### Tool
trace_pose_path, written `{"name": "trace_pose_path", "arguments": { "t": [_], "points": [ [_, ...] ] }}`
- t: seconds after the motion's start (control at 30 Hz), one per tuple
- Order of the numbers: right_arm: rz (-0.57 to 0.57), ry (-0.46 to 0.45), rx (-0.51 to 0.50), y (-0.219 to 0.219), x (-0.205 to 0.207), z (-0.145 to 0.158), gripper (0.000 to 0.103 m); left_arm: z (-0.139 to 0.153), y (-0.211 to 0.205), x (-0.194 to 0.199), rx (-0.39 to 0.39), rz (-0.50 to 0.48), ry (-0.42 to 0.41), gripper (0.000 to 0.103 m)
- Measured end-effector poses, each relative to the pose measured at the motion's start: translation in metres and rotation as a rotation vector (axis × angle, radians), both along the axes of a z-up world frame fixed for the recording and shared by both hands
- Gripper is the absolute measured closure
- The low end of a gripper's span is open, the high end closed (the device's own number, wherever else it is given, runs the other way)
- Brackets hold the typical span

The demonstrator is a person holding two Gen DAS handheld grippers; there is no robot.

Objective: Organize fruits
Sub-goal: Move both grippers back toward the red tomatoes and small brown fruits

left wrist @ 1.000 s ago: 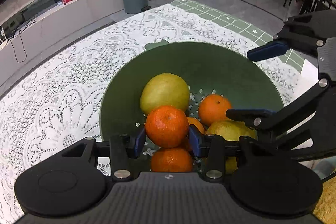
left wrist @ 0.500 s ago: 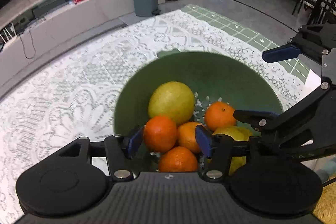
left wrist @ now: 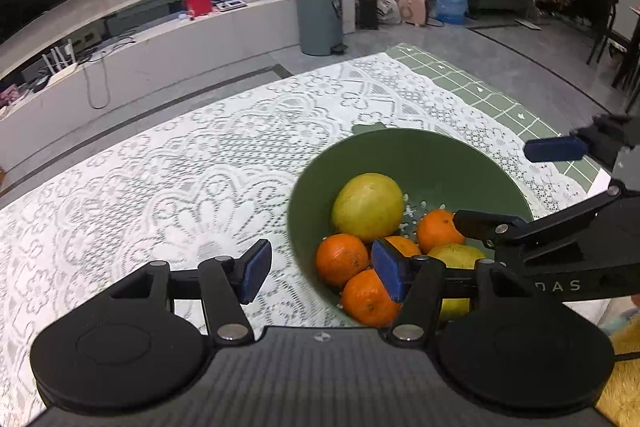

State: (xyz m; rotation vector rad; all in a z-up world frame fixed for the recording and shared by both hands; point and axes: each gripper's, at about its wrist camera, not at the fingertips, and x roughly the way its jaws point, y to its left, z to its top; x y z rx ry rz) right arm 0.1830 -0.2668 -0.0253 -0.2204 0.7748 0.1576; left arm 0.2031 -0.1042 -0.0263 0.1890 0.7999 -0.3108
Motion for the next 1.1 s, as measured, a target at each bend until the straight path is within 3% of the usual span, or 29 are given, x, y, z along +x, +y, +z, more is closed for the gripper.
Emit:
{"name": "trace_pose_path", "arguments": {
  "t": [0.23,0.4,0.5,0.7,0.93,1.1],
  "points": [
    [-0.099,-0.048,0.137,0.006,-0.029,0.002,0.018,0.018,0.011,-0.027,0.054,0.024,-0.059,0.035],
    [-0.127,-0.078,0.22,0.018,-0.049,0.002,0.018,0.027,0.029,-0.051,0.05,0.069,-0.076,0.035],
    [-0.117,-0.082,0.264,0.027,-0.061,0.002,0.018,0.03,0.048,-0.063,0.008,0.117,-0.066,0.035],
    [-0.108,-0.11,0.276,0.041,-0.084,-0.001,0.018,0.033,0.087,-0.088,-0.123,0.198,-0.055,0.035],
    [-0.095,-0.123,0.296,0.052,-0.101,-0.007,0.018,0.033,0.111,-0.128,-0.133,0.216,-0.132,0.035],
    [-0.054,-0.142,0.252,0.071,-0.111,-0.013,0.018,0.026,0.124,-0.146,-0.177,0.23,-0.165,0.035]
  ]
}}
